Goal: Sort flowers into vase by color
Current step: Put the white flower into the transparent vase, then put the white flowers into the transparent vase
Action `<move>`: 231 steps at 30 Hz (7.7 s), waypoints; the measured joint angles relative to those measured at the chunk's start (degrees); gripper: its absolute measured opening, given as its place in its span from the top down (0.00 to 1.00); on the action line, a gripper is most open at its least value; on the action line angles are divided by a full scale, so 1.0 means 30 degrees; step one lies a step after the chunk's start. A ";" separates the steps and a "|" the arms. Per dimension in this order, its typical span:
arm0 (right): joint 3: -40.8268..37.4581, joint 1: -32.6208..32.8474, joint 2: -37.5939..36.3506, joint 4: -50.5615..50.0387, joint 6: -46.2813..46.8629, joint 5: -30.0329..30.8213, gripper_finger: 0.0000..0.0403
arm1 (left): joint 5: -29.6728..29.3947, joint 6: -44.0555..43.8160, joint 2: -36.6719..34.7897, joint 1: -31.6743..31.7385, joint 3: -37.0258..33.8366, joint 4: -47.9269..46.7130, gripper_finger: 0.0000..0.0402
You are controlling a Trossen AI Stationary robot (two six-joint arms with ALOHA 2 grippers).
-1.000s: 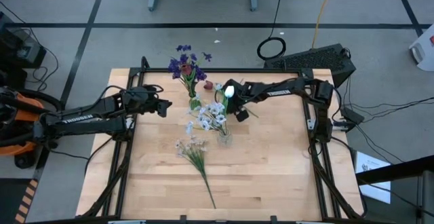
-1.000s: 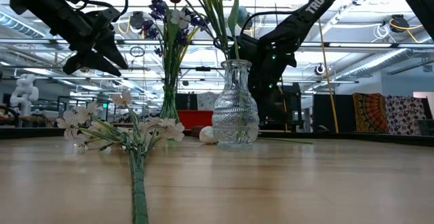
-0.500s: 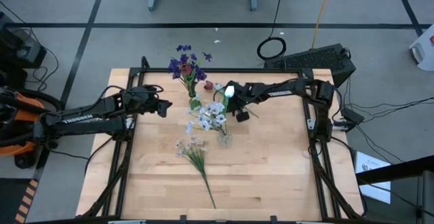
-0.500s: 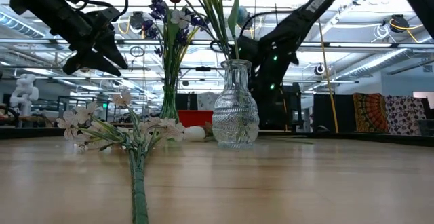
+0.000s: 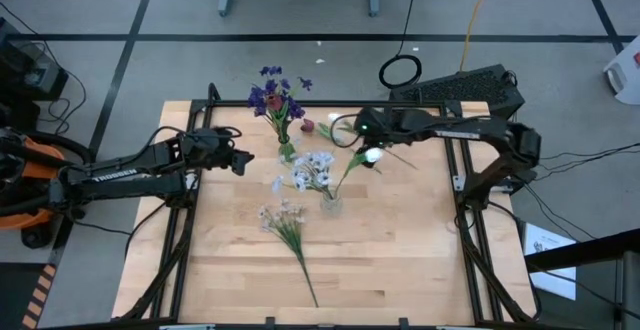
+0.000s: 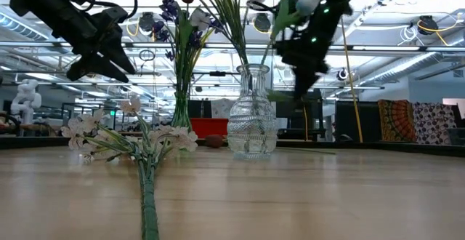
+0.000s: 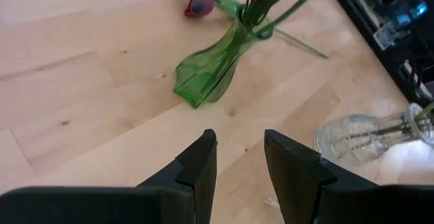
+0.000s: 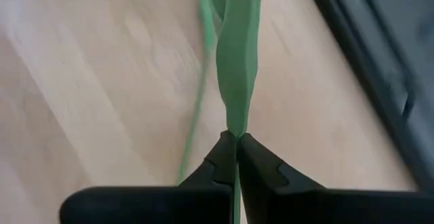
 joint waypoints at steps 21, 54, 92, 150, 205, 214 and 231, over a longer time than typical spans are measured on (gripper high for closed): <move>-0.7885 0.6364 -1.1723 -0.3294 2.1404 0.1359 1.00 | 0.0978 0.0160 -0.0007 0.0000 -0.0003 -0.0989 0.68; -0.7870 1.3179 -0.1096 3.6845 -0.5043 1.2195 1.00 | 0.1149 0.0649 -0.0005 -0.0003 -0.0003 -0.0939 0.68; -0.7870 1.2555 -0.0651 2.5779 0.3025 0.8116 0.78 | 0.1488 0.1144 -0.0005 -0.0006 -0.0001 -0.0953 0.68; -0.7863 1.2881 -1.2883 -0.5713 1.2687 0.2849 1.00 | -0.5885 -2.6473 2.0602 -1.7352 1.5221 -0.5746 0.68; -0.7863 1.2881 -1.2868 -0.5476 1.2140 0.2904 1.00 | 0.1531 -1.1475 2.4726 -1.6750 1.5293 -0.0030 0.98; -0.7863 1.2881 -1.2868 -0.4816 1.1827 0.2935 1.00 | -0.1886 -0.2716 2.4677 -1.5764 1.5307 0.8622 0.98; -0.7863 1.2881 -1.2868 -0.5741 1.2767 0.2710 1.00 | -0.8610 1.4293 2.0270 -1.2606 1.5343 1.3832 0.98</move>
